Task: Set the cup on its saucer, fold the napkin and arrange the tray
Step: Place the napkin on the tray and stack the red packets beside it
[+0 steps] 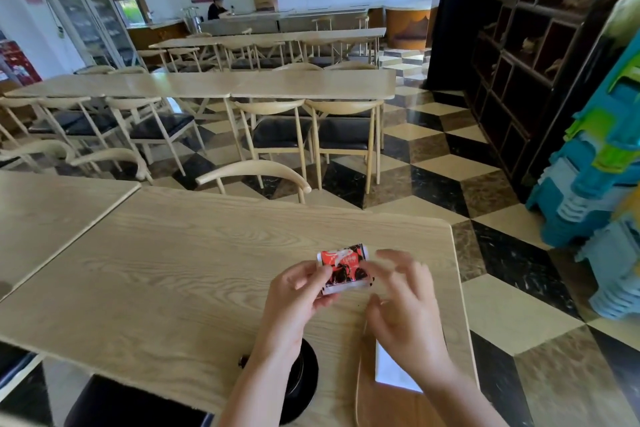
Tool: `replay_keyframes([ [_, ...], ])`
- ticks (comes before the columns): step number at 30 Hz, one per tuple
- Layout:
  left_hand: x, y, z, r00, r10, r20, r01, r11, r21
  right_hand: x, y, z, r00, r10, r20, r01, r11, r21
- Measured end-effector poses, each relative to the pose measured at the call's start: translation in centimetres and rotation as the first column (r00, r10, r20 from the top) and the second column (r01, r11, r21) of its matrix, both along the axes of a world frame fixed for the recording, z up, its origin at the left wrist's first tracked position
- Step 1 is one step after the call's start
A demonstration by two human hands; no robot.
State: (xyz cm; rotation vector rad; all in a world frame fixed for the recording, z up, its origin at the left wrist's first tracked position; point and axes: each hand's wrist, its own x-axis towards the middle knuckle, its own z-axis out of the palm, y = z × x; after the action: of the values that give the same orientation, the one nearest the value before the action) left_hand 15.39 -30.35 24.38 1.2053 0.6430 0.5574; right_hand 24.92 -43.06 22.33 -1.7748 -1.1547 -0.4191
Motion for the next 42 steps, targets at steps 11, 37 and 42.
replay_keyframes([
  [11,-0.1,-0.7,-0.2,0.992,-0.129,0.011,0.114,0.906,0.407,-0.2,-1.4,2.5,0.477,0.195,-0.857,-0.048,0.979,0.196],
  [37,-1.3,-7.9,-19.9,0.757,-0.131,-0.64,0.375,0.889,0.262,-3.7,-8.5,-17.9,-0.014,-0.39,-0.921,0.152,0.909,-0.387],
  [42,0.2,-8.2,-21.7,0.751,-0.111,-0.651,0.382,0.877,0.292,-2.3,-8.7,-20.0,0.081,-0.525,-0.847,0.129,0.848,-0.514],
])
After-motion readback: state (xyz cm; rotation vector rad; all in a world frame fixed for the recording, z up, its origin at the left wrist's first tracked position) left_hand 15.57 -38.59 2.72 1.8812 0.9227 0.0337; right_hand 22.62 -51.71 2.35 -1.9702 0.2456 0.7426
